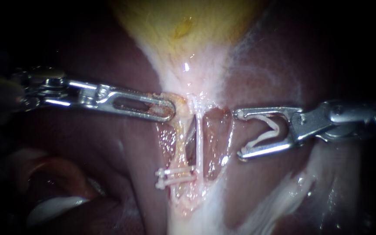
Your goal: Clipping third clip left tube
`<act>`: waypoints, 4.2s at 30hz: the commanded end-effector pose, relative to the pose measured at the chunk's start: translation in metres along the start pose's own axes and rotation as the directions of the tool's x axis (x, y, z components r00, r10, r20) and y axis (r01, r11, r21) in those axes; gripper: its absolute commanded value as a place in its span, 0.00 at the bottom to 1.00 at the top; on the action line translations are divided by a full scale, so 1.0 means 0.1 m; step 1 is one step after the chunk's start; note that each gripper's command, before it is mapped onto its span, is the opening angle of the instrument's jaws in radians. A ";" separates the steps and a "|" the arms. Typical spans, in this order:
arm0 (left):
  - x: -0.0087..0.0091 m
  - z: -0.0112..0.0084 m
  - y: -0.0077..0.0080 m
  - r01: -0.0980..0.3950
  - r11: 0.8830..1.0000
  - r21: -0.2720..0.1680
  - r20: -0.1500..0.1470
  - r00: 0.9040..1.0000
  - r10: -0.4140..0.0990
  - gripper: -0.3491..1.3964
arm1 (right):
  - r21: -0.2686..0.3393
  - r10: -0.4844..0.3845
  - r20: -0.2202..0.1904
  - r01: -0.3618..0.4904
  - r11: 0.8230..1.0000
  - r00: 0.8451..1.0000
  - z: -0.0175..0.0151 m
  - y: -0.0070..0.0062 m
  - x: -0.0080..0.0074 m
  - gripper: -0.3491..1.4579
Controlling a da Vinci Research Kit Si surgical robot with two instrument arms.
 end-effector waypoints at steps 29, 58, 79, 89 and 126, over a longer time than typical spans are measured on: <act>-0.014 -0.050 -0.074 0.033 0.999 0.028 0.004 0.999 -0.033 0.00 | -0.004 0.000 0.000 0.000 1.000 1.000 0.018 -0.001 0.003 0.47; -0.014 -0.045 -0.078 0.034 0.999 0.024 0.008 0.999 -0.034 0.00 | 0.039 0.068 -0.009 -0.067 0.997 0.998 0.120 0.002 -0.026 0.47; -0.016 -0.038 -0.083 0.029 0.999 0.025 0.007 1.000 -0.029 0.00 | 0.137 0.241 -0.092 -0.228 0.964 0.966 0.179 0.011 -0.040 0.47; -0.017 -0.037 -0.080 0.029 0.999 0.026 0.006 1.000 -0.029 0.00 | 0.173 0.318 -0.160 -0.290 0.941 0.934 0.177 0.023 -0.025 0.46; -0.021 -0.039 -0.073 0.023 0.999 0.029 0.003 1.000 -0.023 0.00 | 0.211 0.416 -0.169 -0.380 0.901 0.893 0.148 0.027 -0.027 0.00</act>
